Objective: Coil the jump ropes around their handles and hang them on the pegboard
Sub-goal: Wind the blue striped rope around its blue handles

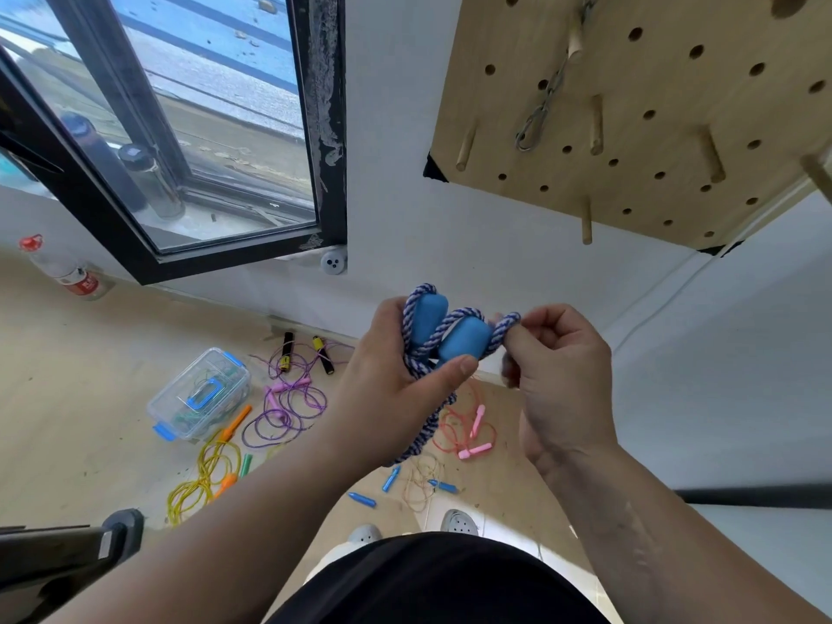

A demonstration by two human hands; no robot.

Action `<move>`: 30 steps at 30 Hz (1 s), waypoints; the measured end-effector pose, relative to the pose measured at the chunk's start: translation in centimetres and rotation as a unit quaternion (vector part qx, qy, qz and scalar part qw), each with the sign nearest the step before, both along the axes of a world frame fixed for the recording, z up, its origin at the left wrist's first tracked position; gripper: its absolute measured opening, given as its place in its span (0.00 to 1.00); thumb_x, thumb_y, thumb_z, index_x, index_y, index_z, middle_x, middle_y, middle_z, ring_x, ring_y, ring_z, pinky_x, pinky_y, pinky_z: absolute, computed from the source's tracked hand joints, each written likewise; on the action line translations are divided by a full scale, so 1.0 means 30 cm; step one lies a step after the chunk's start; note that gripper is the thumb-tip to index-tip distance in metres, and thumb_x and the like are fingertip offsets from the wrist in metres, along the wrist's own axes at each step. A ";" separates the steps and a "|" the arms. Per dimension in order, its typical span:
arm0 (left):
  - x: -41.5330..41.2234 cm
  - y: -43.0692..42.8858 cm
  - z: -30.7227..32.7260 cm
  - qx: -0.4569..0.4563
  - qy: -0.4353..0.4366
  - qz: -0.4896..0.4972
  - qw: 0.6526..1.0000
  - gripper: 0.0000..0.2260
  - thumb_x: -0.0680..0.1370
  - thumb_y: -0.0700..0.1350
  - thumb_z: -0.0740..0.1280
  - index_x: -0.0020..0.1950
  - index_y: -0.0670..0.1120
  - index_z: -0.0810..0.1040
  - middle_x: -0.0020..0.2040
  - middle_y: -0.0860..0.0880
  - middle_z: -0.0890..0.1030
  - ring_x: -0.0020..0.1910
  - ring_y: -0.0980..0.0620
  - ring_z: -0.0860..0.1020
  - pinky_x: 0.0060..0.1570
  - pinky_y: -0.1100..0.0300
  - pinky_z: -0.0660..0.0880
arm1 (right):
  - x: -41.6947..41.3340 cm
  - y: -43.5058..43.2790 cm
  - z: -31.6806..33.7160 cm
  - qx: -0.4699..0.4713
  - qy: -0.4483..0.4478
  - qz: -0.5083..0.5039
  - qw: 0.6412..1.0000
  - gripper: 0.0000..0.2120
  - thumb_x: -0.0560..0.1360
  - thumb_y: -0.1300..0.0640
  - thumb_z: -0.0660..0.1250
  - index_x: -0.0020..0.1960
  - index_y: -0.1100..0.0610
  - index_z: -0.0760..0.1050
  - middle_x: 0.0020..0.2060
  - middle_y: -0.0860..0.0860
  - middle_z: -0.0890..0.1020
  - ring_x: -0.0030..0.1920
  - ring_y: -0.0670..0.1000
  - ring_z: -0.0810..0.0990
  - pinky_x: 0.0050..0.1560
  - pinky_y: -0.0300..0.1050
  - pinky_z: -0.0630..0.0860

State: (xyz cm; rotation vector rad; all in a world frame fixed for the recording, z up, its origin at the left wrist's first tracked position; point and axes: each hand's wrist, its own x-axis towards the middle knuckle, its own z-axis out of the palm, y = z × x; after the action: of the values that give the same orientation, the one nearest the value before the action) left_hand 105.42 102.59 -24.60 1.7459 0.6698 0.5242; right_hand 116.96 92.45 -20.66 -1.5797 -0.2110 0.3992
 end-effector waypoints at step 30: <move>-0.032 -0.015 0.035 -0.062 -0.010 -0.078 0.995 0.19 0.69 0.56 0.65 0.60 0.56 0.75 0.49 0.51 0.81 0.49 0.45 0.81 0.48 0.36 0.79 | 0.026 -0.059 0.009 -0.072 -0.068 0.277 0.956 0.11 0.67 0.53 0.79 0.45 0.57 0.82 0.42 0.57 0.85 0.46 0.59 0.85 0.51 0.62 0.83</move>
State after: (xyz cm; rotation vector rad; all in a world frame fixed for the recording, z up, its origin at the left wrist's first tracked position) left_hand 104.45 102.15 -23.56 1.6594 0.5350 0.3828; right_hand 117.75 90.68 -20.38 -1.6785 -0.7560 0.7542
